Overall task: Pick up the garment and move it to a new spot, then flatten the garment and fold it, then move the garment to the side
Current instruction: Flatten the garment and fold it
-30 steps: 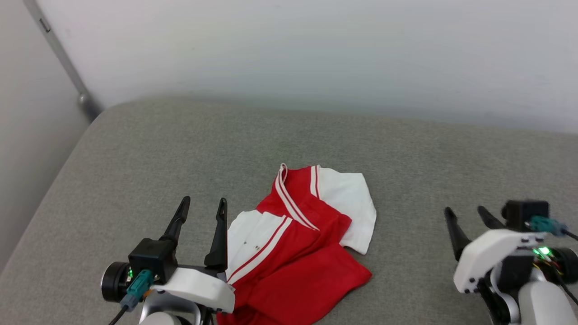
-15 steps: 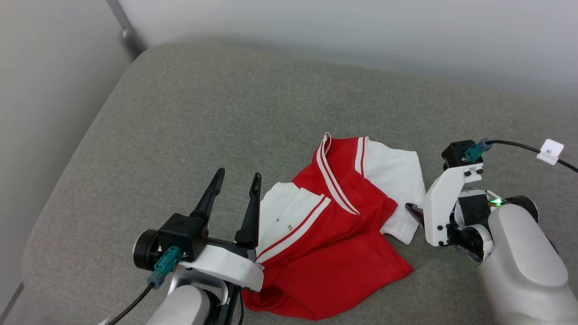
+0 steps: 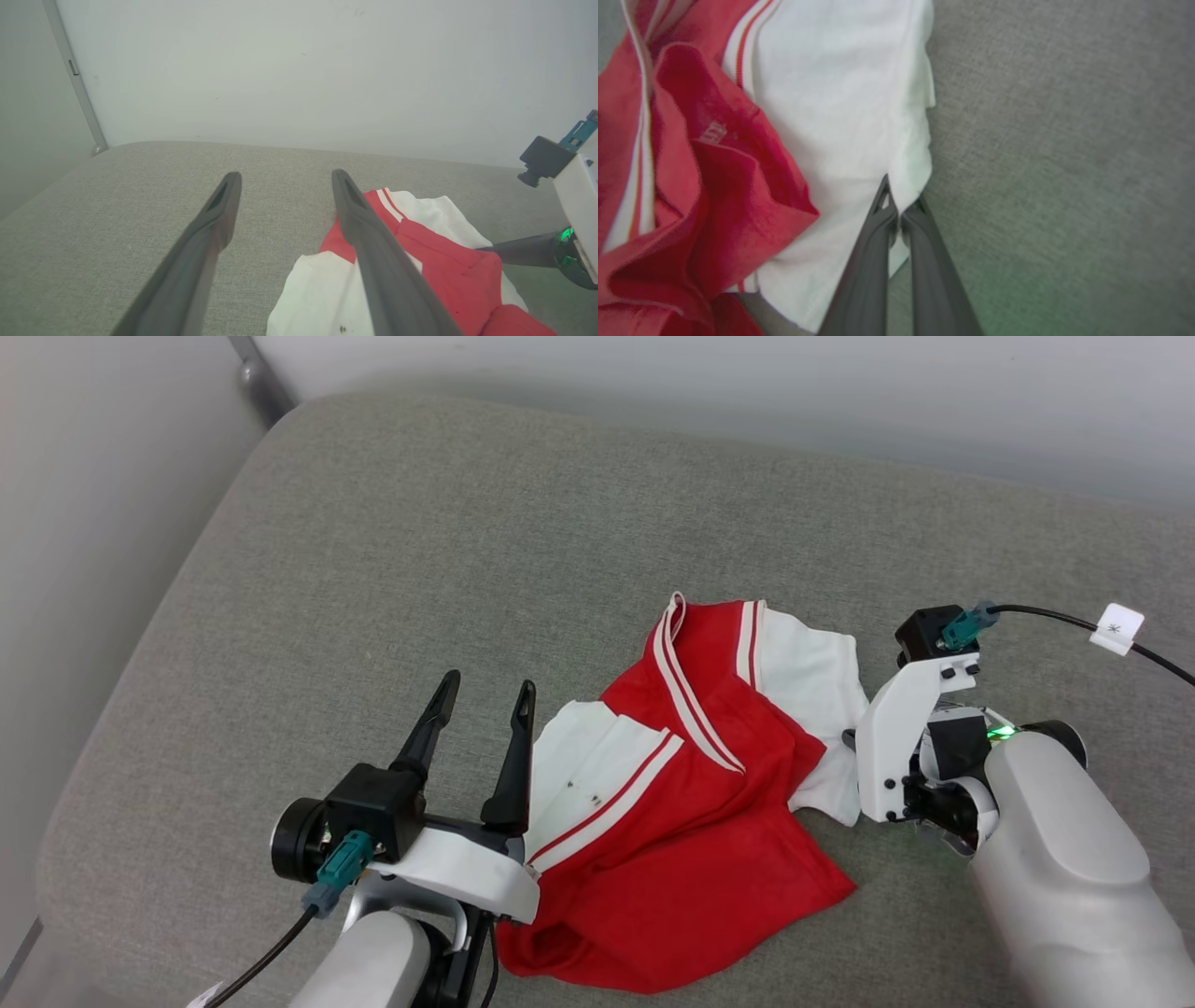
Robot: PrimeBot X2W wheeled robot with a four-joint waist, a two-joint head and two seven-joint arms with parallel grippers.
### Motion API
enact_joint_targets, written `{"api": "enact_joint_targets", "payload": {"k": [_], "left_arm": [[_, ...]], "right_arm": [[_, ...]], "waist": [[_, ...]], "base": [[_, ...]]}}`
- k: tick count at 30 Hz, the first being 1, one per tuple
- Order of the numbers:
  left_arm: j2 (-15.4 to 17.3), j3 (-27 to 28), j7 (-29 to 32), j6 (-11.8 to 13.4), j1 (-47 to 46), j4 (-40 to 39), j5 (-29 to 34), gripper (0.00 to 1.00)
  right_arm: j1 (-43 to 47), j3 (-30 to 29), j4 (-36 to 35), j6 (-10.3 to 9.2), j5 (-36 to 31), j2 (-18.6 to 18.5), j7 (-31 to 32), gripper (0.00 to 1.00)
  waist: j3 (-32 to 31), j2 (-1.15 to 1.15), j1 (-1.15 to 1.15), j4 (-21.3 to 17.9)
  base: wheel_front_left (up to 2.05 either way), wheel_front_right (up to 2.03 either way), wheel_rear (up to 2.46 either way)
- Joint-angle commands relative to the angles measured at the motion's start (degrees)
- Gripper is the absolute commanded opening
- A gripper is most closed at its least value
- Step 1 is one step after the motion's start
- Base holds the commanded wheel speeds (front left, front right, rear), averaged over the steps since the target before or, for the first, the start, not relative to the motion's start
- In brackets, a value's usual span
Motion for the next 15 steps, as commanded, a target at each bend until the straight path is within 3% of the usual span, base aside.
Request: {"api": "enact_joint_targets", "payload": {"k": [1,10,15], "left_arm": [[0.4,0.31,-0.37,0.23,0.41,0.06,0.31,1.0],[2.36,1.36,0.21,1.11,3.12,-0.27,-0.22,1.0],[3.28,1.94,1.09,2.01,4.77,-1.65,-0.7,1.0]], "right_arm": [[1.06,1.03,1.1,-0.02,0.41,0.03,-0.23,0.0],[-0.65,5.71,-10.8,-0.04,2.98,-7.57,-5.48,0.0],[5.07,0.48,-19.33,-0.04,2.68,-13.38,-3.89,0.0]], "waist": [[-0.54,0.0,0.0,-0.68],[-4.85,0.0,0.0,-5.79],[-5.78,0.0,0.0,-8.95]], "base": [[0.0,0.0,0.0],[0.0,0.0,0.0],[0.0,0.0,0.0]]}}
